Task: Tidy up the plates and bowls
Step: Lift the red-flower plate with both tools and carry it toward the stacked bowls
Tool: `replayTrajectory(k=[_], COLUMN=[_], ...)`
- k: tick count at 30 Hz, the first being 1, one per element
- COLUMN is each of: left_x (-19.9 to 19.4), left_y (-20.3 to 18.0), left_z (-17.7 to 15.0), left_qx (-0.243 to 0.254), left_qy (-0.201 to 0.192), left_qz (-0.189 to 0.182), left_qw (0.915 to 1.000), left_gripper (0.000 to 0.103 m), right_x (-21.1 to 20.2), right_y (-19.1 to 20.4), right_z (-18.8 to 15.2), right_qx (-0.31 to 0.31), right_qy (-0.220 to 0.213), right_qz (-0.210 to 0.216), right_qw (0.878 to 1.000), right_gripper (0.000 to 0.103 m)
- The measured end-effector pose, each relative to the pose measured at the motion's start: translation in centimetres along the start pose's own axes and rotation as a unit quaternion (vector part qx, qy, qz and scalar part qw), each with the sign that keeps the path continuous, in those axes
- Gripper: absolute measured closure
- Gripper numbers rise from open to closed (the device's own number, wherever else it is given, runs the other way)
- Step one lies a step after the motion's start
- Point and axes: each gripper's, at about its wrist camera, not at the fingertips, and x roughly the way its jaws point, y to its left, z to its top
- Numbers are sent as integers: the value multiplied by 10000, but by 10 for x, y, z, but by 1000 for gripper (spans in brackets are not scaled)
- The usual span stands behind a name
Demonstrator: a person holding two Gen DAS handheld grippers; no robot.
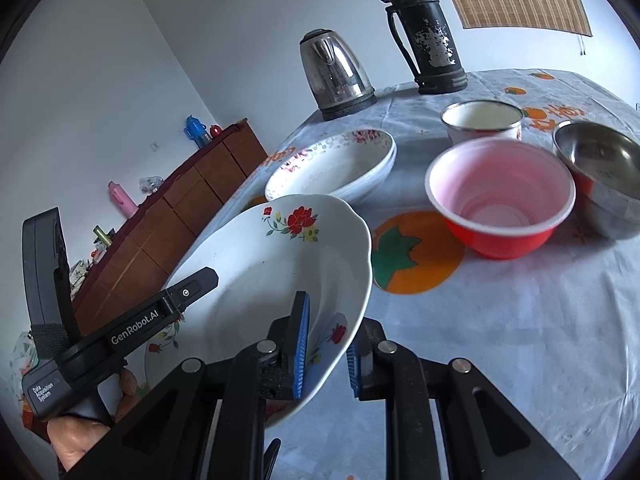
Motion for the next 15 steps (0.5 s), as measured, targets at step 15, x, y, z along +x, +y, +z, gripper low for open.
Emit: replayTrajectory(k=[15], left_x=[-2], left_y=[-14], left_z=[45], left_qx=[173], left_qy=[-340], left_qz=[-5], left_qw=[9993], left_gripper=[75], right_x=[-6], right_y=[11], right_z=[46], right_qx=[0], right_qy=[-373], right_qz=[-5], right_qw=[9993], right_gripper=[85])
